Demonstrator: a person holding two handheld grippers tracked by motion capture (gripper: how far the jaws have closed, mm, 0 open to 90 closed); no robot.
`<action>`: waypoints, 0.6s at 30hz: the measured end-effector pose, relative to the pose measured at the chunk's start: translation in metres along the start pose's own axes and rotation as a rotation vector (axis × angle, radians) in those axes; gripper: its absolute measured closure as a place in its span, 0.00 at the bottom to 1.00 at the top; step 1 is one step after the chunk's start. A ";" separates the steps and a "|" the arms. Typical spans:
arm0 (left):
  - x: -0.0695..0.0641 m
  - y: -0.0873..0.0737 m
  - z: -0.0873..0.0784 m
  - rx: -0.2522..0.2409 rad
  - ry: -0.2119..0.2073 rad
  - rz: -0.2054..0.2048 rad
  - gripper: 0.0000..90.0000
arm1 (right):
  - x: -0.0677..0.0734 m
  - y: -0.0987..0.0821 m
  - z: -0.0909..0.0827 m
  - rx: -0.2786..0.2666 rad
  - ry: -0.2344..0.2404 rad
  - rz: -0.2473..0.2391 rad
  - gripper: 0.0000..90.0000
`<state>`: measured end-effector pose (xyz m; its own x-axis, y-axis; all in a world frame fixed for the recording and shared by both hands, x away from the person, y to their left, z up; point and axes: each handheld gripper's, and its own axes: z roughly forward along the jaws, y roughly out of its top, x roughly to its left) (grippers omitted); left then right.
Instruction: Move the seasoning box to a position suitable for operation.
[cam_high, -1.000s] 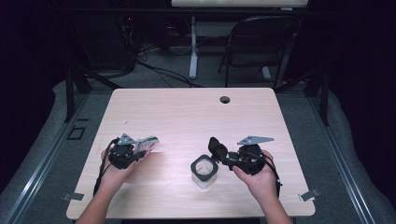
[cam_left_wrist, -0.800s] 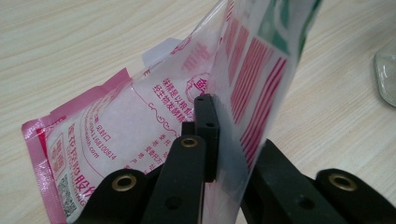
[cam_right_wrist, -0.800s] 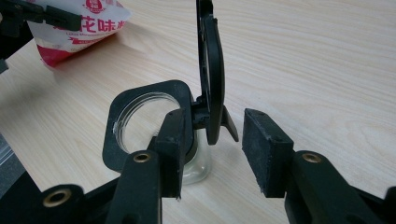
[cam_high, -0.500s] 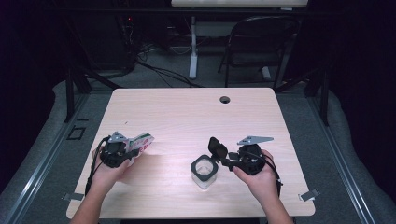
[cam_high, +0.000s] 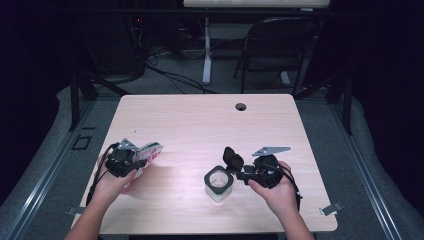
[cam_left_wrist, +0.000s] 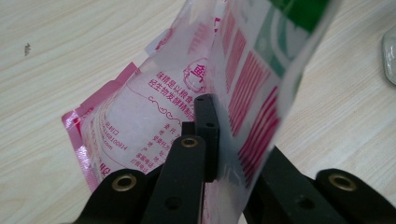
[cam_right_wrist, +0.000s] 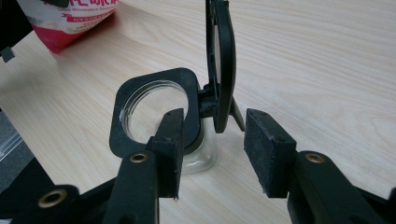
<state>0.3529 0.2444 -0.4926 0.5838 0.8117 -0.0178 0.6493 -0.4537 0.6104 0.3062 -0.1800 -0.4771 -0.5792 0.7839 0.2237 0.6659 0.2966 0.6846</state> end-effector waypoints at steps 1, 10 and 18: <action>0.001 0.001 -0.001 0.006 -0.002 0.002 1.00 | 0.000 0.000 0.000 0.003 0.004 0.002 0.65; 0.009 0.010 -0.010 0.054 -0.018 0.015 1.00 | -0.001 0.001 -0.004 -0.011 0.002 0.008 0.64; 0.014 0.021 -0.023 0.070 0.037 0.048 1.00 | -0.002 0.002 -0.007 -0.012 0.020 0.008 0.64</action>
<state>0.3637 0.2541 -0.4617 0.5978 0.8006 0.0401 0.6543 -0.5163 0.5526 0.3054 -0.1846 -0.4717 -0.5831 0.7751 0.2435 0.6654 0.2836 0.6906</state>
